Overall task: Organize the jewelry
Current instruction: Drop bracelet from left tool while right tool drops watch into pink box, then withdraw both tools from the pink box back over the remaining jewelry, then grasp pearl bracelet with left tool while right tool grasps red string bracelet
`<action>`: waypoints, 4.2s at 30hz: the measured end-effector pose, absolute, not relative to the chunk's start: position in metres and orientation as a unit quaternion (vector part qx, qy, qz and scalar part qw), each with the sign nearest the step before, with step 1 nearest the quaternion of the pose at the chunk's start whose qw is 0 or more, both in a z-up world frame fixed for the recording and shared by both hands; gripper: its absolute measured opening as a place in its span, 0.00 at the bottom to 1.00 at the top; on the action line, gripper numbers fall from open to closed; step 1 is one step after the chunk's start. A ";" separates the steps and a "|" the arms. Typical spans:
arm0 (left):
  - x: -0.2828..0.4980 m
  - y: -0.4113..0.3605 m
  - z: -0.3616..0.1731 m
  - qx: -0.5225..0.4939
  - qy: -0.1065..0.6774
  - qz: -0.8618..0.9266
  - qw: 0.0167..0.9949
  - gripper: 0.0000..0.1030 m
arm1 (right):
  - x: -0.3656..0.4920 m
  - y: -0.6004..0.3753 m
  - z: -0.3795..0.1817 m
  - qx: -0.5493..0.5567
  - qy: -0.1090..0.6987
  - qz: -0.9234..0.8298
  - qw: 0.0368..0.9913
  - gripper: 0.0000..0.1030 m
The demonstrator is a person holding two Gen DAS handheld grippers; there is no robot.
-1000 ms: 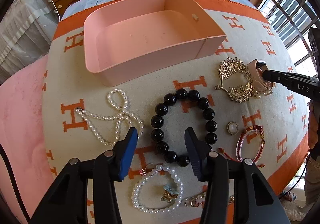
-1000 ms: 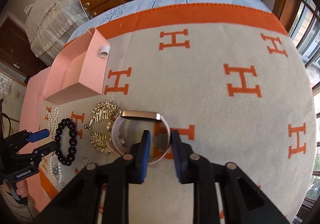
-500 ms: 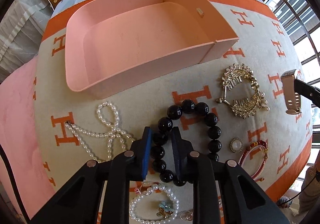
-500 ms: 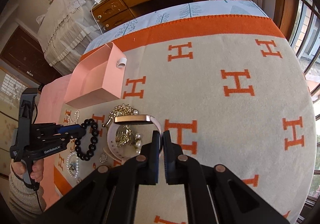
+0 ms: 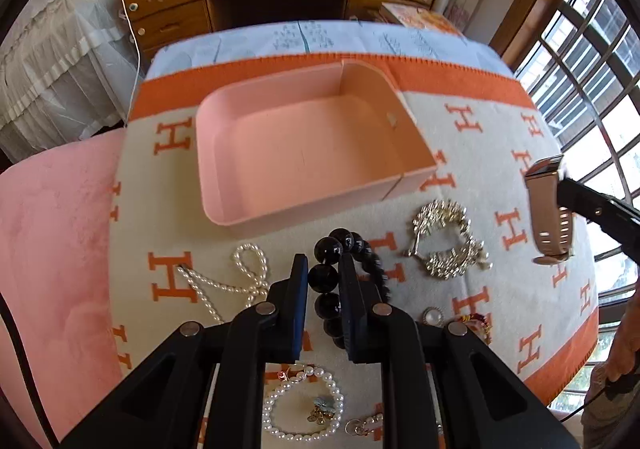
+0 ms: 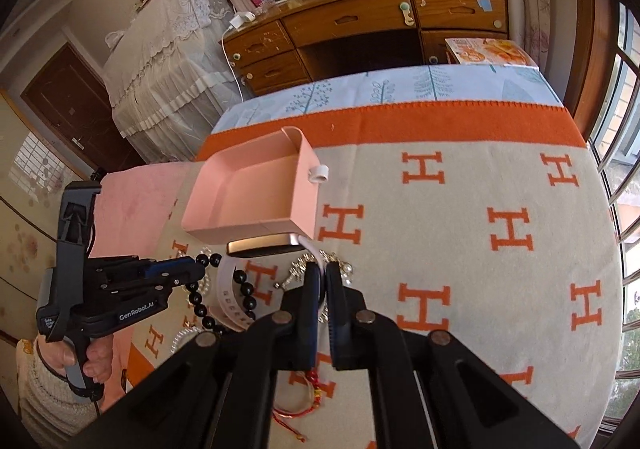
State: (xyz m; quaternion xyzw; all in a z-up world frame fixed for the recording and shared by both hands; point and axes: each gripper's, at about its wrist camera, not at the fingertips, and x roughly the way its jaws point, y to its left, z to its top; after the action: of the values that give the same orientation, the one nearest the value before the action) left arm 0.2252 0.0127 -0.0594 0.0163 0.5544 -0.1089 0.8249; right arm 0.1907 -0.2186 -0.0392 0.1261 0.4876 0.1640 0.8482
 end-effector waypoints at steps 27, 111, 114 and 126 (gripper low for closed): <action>0.284 0.036 -0.043 -0.024 0.479 -0.053 0.876 0.22 | 0.272 -0.139 -0.101 0.132 0.487 0.118 0.856 0.13; 0.071 0.087 -0.149 -0.079 0.496 -0.093 0.860 0.89 | 0.062 -0.165 -0.116 0.029 0.512 0.092 0.853 0.45; 0.072 0.086 -0.149 -0.076 0.492 -0.094 0.862 0.89 | 0.069 -0.166 -0.120 0.029 0.515 0.089 0.852 0.45; 0.080 0.094 -0.140 -0.052 0.481 -0.065 0.872 0.74 | 0.083 -0.141 -0.132 -0.061 0.492 0.091 0.864 0.11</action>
State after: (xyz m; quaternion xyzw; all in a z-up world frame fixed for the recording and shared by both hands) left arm 0.0805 0.0942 -0.1401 -0.0521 0.4814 -0.0651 0.8725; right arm 0.0830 -0.1407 -0.1324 -0.0613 0.4921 0.0909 0.8636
